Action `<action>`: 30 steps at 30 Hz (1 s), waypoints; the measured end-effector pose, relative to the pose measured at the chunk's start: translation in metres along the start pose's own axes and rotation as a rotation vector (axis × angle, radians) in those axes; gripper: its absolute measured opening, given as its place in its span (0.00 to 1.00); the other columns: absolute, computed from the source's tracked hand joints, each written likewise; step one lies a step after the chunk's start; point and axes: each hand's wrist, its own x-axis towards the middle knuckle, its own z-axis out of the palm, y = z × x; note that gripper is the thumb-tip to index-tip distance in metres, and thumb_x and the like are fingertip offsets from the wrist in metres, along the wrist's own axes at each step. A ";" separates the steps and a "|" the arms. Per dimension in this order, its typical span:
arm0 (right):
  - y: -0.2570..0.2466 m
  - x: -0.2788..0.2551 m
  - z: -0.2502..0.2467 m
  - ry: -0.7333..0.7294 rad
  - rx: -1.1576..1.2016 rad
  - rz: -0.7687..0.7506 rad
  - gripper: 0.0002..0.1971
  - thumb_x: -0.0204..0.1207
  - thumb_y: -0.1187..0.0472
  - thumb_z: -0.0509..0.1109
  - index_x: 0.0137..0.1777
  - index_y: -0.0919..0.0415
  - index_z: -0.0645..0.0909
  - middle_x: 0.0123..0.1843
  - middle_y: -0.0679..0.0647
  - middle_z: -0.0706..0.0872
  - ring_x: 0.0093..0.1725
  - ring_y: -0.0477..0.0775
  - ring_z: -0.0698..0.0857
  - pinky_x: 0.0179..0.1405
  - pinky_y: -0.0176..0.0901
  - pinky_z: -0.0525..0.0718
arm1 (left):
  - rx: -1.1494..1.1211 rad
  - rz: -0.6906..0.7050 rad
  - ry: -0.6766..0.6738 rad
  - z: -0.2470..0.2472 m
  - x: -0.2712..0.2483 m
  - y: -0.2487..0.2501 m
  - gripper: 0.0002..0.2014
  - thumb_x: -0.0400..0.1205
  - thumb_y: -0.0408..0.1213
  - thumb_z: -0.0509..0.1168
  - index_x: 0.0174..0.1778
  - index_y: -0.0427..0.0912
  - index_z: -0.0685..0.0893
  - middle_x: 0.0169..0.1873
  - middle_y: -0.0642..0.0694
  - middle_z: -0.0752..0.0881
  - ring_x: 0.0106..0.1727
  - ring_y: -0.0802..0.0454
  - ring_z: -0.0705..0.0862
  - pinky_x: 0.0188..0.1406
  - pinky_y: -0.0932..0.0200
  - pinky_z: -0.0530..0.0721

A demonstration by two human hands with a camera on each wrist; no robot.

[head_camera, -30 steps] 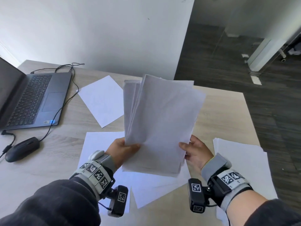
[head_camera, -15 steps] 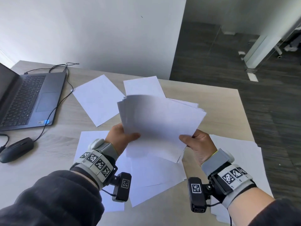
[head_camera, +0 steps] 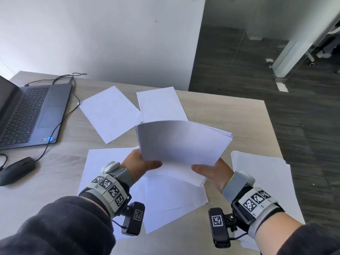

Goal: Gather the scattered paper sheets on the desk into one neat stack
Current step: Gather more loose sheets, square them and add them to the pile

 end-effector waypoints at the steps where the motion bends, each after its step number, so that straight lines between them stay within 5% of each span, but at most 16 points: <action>1: 0.006 -0.001 -0.003 -0.003 -0.041 0.038 0.11 0.68 0.69 0.80 0.48 0.56 0.89 0.53 0.56 0.92 0.56 0.58 0.90 0.62 0.53 0.85 | 0.050 -0.015 0.001 0.004 -0.001 -0.001 0.24 0.60 0.55 0.78 0.53 0.54 0.92 0.51 0.49 0.94 0.55 0.48 0.91 0.65 0.46 0.86; 4: 0.016 -0.002 -0.010 0.050 -0.105 0.084 0.07 0.69 0.64 0.77 0.46 0.53 0.90 0.49 0.51 0.93 0.53 0.56 0.91 0.59 0.53 0.86 | 0.111 -0.049 0.046 0.010 0.000 -0.002 0.29 0.59 0.63 0.72 0.51 0.49 0.92 0.48 0.43 0.93 0.51 0.44 0.90 0.56 0.50 0.84; 8: 0.014 -0.015 -0.033 0.165 -0.060 0.034 0.14 0.77 0.73 0.68 0.55 0.54 0.86 0.50 0.51 0.93 0.48 0.52 0.91 0.49 0.47 0.88 | 0.095 -0.071 -0.030 0.035 0.002 0.016 0.11 0.70 0.46 0.79 0.47 0.52 0.91 0.43 0.53 0.95 0.45 0.53 0.93 0.54 0.53 0.91; 13: 0.043 -0.036 -0.091 0.307 -0.120 0.122 0.12 0.75 0.67 0.68 0.53 0.50 0.84 0.53 0.50 0.92 0.53 0.56 0.90 0.59 0.58 0.86 | 0.106 -0.062 -0.107 0.099 0.014 0.027 0.13 0.79 0.45 0.74 0.59 0.52 0.85 0.49 0.53 0.94 0.49 0.51 0.93 0.52 0.49 0.92; 17: 0.069 -0.059 -0.132 0.356 -0.164 0.225 0.12 0.74 0.68 0.69 0.51 0.49 0.84 0.50 0.50 0.92 0.51 0.58 0.90 0.58 0.61 0.86 | 0.004 -0.181 -0.126 0.144 0.018 0.031 0.09 0.83 0.32 0.66 0.57 0.45 0.85 0.47 0.43 0.94 0.44 0.44 0.94 0.39 0.49 0.92; 23: 0.096 -0.094 -0.197 0.496 -0.184 0.330 0.13 0.73 0.64 0.68 0.55 0.50 0.82 0.47 0.52 0.92 0.47 0.61 0.90 0.53 0.62 0.88 | -0.016 -0.276 -0.292 0.227 0.017 0.039 0.10 0.83 0.26 0.64 0.56 0.40 0.84 0.45 0.41 0.93 0.35 0.46 0.93 0.32 0.53 0.90; 30: 0.115 -0.107 -0.243 0.610 -0.221 0.358 0.14 0.75 0.65 0.68 0.59 0.51 0.82 0.54 0.54 0.89 0.51 0.58 0.88 0.57 0.55 0.85 | 0.058 -0.351 -0.311 0.278 0.028 0.036 0.11 0.83 0.30 0.66 0.61 0.40 0.84 0.48 0.40 0.92 0.44 0.44 0.91 0.42 0.49 0.90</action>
